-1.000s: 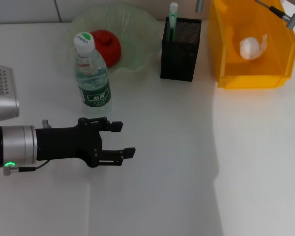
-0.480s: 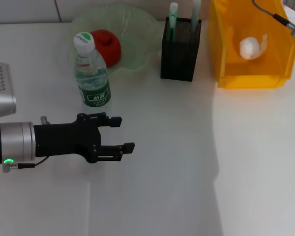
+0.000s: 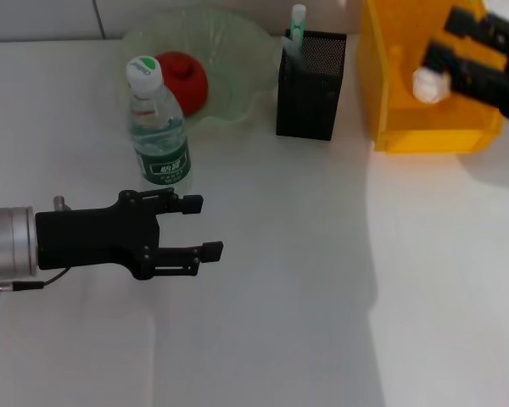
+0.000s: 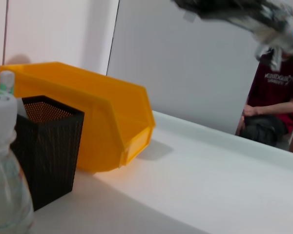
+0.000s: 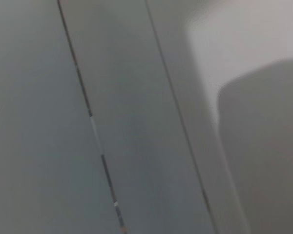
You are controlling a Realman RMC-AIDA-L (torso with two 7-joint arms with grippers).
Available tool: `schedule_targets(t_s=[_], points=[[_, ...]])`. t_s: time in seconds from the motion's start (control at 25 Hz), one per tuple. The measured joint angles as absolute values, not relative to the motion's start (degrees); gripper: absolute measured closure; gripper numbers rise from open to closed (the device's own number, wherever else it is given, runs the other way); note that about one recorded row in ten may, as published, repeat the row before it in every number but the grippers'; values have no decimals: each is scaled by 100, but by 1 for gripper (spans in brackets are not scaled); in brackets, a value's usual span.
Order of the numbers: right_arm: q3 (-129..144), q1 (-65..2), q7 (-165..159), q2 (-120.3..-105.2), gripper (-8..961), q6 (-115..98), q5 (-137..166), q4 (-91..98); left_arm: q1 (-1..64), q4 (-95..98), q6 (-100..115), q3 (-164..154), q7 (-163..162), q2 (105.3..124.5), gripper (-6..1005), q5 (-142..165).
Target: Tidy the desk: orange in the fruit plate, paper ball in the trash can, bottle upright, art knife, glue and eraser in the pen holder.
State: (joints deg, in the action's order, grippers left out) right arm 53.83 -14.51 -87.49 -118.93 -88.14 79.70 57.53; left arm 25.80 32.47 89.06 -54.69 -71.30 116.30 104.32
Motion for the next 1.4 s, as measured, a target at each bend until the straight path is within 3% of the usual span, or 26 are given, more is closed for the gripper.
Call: schedule_targets(t_s=[0.12, 0.16, 0.28, 0.4, 0.48, 0.6, 1.4], points=[[4246, -1326, -8483, -11860, 273, -10531, 9237, 5491, 2573, 3249, 9105, -5417, -7152, 11581, 196, 10439], [3558, -1326, -8237, -11763, 245, -11355, 10105, 5092, 2567, 3249, 9174, -5401, -7169, 11562, 196, 10449], [3218, -1325, -8027, -11640, 161, -11806, 10651, 4664, 2552, 3256, 9446, -5382, -7215, 11482, 196, 10482], [3108, -1268, -7803, -11550, 152, -12006, 11023, 4206, 2552, 3256, 9446, -5382, -7215, 11482, 197, 10482], [3104, -1239, -7703, -11560, 145, -12024, 11134, 4122, 2492, 3256, 9826, -5365, -7365, 11335, 197, 10492], [3102, -1227, -7655, -11601, 142, -12035, 11187, 4086, 2457, 3256, 9883, -5364, -7423, 11302, 197, 10494], [3118, -1478, -7689, -11673, 142, -12053, 11219, 4006, 2424, 3261, 10060, -5361, -7506, 11270, 195, 10463]])
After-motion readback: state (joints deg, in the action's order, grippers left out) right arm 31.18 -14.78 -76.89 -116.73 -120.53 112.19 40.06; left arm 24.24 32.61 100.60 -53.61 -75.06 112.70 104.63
